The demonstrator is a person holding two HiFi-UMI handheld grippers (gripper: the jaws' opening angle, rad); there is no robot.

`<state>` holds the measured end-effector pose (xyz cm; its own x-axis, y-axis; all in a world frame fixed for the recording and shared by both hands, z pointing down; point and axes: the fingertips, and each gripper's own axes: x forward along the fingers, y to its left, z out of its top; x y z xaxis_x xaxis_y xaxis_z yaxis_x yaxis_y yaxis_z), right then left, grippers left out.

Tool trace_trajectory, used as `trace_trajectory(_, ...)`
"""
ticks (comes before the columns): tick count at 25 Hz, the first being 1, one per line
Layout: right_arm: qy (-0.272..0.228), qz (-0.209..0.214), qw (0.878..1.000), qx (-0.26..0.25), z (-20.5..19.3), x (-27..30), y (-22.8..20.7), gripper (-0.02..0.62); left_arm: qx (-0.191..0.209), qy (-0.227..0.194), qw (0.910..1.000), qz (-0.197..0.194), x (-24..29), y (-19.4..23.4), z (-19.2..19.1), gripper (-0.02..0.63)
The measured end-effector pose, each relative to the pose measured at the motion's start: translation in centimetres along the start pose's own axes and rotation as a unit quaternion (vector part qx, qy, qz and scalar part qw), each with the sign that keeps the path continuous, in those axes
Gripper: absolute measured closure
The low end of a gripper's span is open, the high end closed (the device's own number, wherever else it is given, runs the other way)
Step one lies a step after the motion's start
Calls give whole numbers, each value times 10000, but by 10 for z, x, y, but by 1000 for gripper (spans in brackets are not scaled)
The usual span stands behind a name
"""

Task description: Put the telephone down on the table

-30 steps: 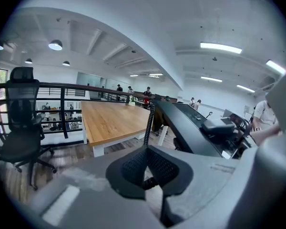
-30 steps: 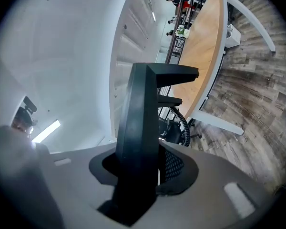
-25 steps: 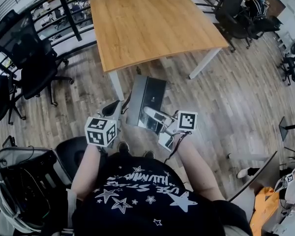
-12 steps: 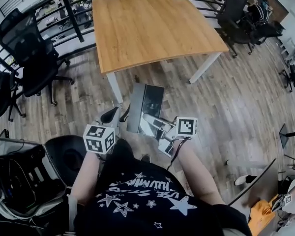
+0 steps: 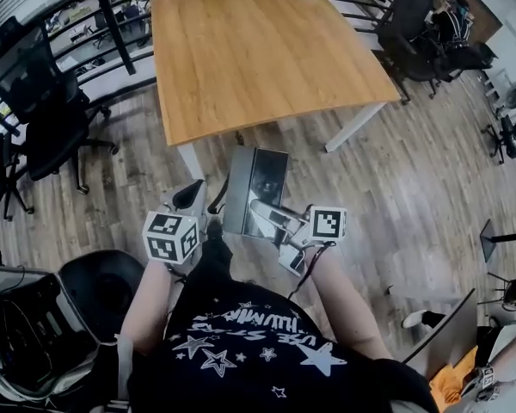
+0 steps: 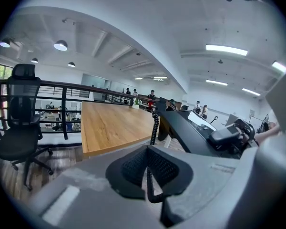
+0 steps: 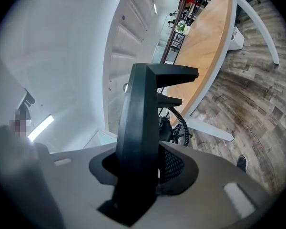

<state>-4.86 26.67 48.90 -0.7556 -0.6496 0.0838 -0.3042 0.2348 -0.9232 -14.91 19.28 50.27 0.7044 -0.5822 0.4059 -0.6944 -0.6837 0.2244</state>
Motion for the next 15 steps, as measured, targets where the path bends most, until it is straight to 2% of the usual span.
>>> trace_trajectory(8,-164,-227,9995,-170,92,57,-33,436,70,101,9996,-255,80,61,42,604)
trace_trajectory(15,-313,-467,9983,-182,155,100,-50,436,-59,150,9994,-290,118,116,68,604)
